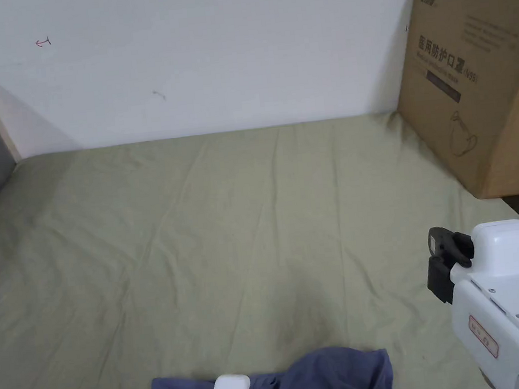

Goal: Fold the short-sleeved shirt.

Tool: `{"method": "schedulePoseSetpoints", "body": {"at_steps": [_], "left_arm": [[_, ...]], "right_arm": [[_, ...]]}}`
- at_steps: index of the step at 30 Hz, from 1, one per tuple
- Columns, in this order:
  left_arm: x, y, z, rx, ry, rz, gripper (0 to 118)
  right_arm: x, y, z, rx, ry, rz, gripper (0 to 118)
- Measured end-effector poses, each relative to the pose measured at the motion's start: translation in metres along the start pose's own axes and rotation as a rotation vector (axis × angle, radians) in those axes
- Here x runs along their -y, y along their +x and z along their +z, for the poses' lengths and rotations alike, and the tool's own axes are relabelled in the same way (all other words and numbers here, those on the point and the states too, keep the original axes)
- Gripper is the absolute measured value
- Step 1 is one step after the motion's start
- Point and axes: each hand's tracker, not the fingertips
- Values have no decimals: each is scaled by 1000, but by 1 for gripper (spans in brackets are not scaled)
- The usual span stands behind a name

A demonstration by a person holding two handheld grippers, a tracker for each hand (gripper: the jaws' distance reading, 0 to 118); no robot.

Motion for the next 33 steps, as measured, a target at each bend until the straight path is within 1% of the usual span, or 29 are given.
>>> {"method": "schedulePoseSetpoints", "body": {"at_steps": [1,3,5,7,9,10,11,12,14,15,16,18,21,24,26,27,28,30,32,33], "left_arm": [[-3,-2,8,23,19,15,0],[-11,-14,31,116,90,57,0],[-20,-27,52,145,112,106,0],[-28,-49,69,214,131,159,0],[-32,-72,84,279,136,240,0],[-34,-84,87,297,135,282,3],[-34,-97,91,319,136,319,11],[-33,-111,92,345,128,348,37],[-31,-132,91,339,100,398,87],[-28,-141,88,312,77,415,104],[-25,-149,86,283,63,431,106],[-17,-162,82,234,52,455,106],[-7,-181,72,229,37,460,106],[3,-192,61,228,-14,470,106],[8,-193,53,213,-34,472,105],[10,-194,48,206,-58,468,103],[13,-194,44,208,-58,467,96],[15,-189,39,193,-65,449,75],[13,-183,40,172,-60,405,67],[11,-180,41,172,-58,386,50]], "right_arm": [[-1,-1,0,-4,1,2,0],[-2,-4,0,-10,4,8,0],[-4,-6,-1,-11,8,14,0],[-5,-7,-1,-19,12,9,0],[-7,-9,-2,-25,14,6,0],[-7,-11,-2,-26,15,8,0],[-7,-12,-2,-28,15,11,0],[-7,-13,-3,-29,13,13,0],[-5,-16,-4,-34,9,10,0],[-5,-17,-6,-38,5,6,0],[-4,-18,-7,-40,2,2,0],[-3,-22,-10,-48,-5,-2,0],[-1,-28,-14,-58,-13,1,0],[1,-33,-17,-68,-23,10,0],[2,-35,-19,-69,-32,17,0],[3,-35,-20,-68,-37,19,0],[4,-36,-21,-66,-43,21,0],[5,-35,-23,-64,-49,20,0],[4,-35,-23,-62,-53,19,0],[4,-35,-23,-59,-55,19,0]]}}
